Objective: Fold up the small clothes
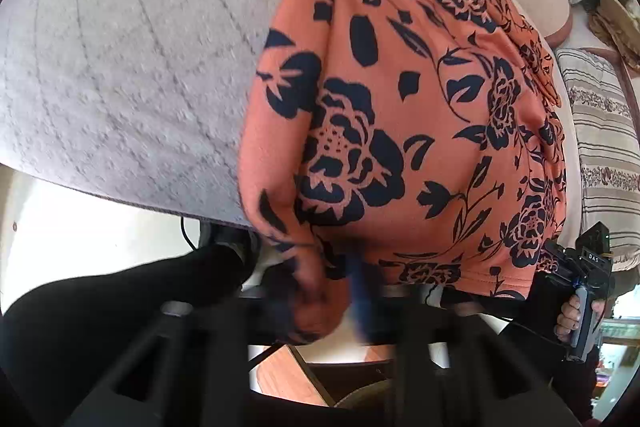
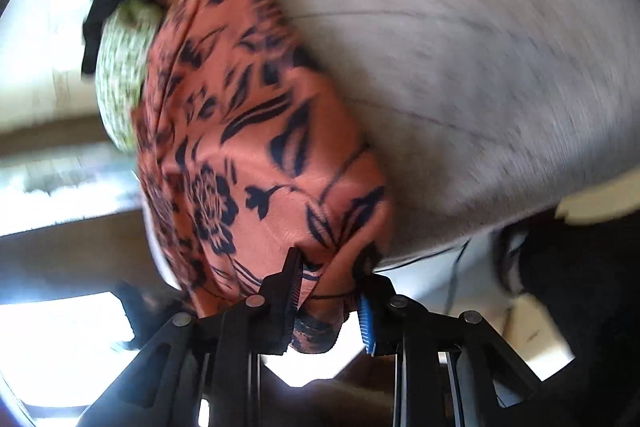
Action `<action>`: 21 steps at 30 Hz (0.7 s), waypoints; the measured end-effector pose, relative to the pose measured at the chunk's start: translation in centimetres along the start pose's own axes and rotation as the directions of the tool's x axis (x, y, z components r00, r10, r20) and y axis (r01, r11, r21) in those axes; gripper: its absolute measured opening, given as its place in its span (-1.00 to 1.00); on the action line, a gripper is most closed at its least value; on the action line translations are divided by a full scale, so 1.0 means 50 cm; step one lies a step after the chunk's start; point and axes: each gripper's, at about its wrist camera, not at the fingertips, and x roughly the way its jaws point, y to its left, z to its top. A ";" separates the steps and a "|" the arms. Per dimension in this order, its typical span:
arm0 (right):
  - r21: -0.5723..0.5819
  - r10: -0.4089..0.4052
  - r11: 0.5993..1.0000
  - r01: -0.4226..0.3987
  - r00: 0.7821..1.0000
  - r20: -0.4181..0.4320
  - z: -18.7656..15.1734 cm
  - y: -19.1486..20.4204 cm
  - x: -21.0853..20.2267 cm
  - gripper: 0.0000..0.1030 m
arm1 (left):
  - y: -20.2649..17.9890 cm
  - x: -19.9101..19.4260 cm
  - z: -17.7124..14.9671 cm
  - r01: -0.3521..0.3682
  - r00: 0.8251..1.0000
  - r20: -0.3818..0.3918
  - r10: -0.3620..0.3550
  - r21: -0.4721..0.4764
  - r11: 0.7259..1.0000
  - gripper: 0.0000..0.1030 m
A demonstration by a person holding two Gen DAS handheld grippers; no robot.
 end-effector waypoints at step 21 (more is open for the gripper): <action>-0.444 0.130 0.896 -0.004 0.959 0.253 -0.040 0.249 -0.116 -0.83 | -0.033 -0.151 0.056 0.173 0.972 0.155 -0.175 0.025 0.985 -0.90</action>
